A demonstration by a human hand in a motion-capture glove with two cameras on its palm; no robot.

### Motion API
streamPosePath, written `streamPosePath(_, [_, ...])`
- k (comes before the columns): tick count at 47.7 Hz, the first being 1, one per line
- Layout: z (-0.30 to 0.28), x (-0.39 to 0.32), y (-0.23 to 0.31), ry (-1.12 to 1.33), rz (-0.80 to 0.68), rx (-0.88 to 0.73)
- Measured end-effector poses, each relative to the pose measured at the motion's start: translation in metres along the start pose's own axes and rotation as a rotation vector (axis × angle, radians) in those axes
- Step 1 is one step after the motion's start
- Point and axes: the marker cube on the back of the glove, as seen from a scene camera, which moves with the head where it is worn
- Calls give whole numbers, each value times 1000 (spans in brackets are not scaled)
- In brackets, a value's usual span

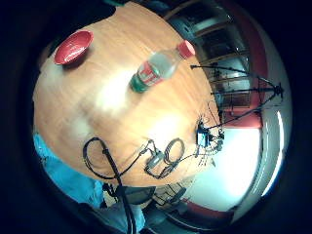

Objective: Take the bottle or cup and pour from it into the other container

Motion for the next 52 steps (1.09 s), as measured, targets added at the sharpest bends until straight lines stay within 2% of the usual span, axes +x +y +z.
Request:
streamPosePath(22, [-18,77,35,-39,121,160])
streamPosePath(33, [-11,125,53,-76,179,297])
streamPosePath(52, [10,188,70,-271,257,404])
